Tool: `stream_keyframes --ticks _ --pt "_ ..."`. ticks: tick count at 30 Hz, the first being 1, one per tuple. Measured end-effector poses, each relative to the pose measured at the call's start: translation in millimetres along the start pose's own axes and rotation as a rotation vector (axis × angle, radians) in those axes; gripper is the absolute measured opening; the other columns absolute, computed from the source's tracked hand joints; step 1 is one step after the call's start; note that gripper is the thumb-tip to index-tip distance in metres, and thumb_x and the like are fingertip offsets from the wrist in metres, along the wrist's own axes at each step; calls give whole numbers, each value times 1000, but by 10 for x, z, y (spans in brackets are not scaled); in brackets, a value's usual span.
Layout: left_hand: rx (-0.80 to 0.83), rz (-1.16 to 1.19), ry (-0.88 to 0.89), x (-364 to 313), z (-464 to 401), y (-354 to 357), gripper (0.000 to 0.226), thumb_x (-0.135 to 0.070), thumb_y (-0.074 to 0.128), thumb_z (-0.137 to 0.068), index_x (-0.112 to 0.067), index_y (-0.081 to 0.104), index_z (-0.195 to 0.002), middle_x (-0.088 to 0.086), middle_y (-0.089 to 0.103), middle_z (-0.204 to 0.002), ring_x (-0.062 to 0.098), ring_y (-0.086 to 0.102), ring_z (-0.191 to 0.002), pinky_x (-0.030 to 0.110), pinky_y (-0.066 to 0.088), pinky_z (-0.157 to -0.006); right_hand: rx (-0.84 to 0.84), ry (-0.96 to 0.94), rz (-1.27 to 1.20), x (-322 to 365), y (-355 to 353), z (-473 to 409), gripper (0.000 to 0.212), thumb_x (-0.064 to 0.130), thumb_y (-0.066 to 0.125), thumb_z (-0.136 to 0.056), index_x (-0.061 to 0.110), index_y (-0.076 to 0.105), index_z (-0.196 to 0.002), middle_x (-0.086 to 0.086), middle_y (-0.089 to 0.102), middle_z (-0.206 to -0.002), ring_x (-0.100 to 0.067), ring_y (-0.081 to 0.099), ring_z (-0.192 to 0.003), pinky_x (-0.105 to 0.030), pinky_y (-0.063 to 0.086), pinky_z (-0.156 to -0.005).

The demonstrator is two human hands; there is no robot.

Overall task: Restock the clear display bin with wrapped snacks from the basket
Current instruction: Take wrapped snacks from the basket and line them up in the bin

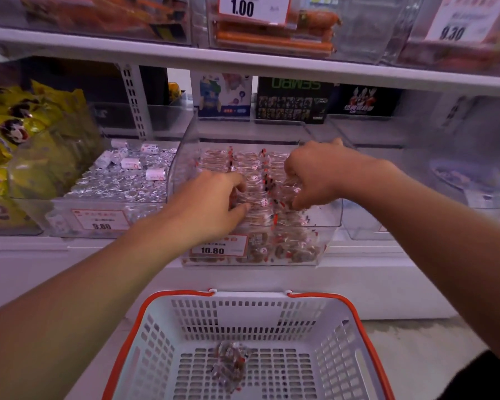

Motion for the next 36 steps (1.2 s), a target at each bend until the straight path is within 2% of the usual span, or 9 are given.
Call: stream_keyframes --ticks 4,11,14,17,20,25,28,31,36 --pt "16 6 7 33 -28 30 28 -37 68 -90 -22 66 -114 -2 71 -99 18 65 -88 37 56 -81 40 -56 4 92 25 -32 46 52 76 -70 31 35 -72 10 37 -73 -21 46 -84 -57 36 -100" --pt "24 -6 42 94 14 61 27 -36 61 -93 -20 69 -113 1 66 -105 20 60 -91 35 52 -81 88 -83 66 33 178 -86 31 42 74 -75 24 60 -96 5 58 -86 -17 57 -77 -27 43 -56" --pt "24 -11 42 92 20 60 27 -36 60 -94 -20 69 -114 1 65 -104 19 59 -90 36 52 -81 84 -68 47 36 178 -124 35 37 78 -72 23 63 -101 2 63 -94 -19 61 -84 -33 54 -66" --pt "29 -1 33 92 11 64 28 -37 60 -94 -20 69 -115 2 64 -104 21 59 -92 37 52 -83 34 -54 0 27 182 -122 67 30 84 -68 26 51 -127 -2 62 -109 -25 62 -95 -37 54 -72" --pt "42 -30 15 112 7 88 39 -44 56 -95 -21 63 -126 4 59 -125 24 55 -114 44 49 -97 9 -55 21 45 183 -108 86 29 91 -64 25 46 -137 -5 63 -121 -29 62 -107 -41 55 -82" --pt "155 -83 14 149 -26 134 55 -45 45 -100 -24 39 -151 0 28 -162 23 27 -148 49 29 -119 -4 -40 6 95 124 -36 71 31 91 -64 17 57 -124 -7 63 -121 -29 62 -107 -43 54 -88" --pt "165 -70 21 157 -35 136 45 -42 45 -100 -24 50 -141 0 52 -143 25 49 -129 47 45 -104 -53 -19 55 113 124 5 38 17 87 -70 17 56 -91 -9 63 -104 -26 56 -80 -35 50 -69" --pt "176 -70 13 147 -39 135 41 -43 45 -100 -23 55 -133 1 59 -131 25 57 -116 45 50 -95 -41 -12 49 113 147 -19 41 11 80 -78 22 42 -70 -8 57 -89 -25 50 -76 -32 43 -68" --pt "184 -65 8 133 -48 135 40 -42 46 -100 -22 56 -133 3 60 -131 28 57 -115 45 50 -94 -22 -6 -46 135 142 -39 31 17 82 -77 21 51 -77 -8 59 -88 -26 57 -79 -30 44 -69"
Point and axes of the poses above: each hand's wrist, its own z-axis away from the middle knuckle, its own y-axis out of the palm, x = y × z, the point moved 1 cm from there along -z, towards the middle knuckle
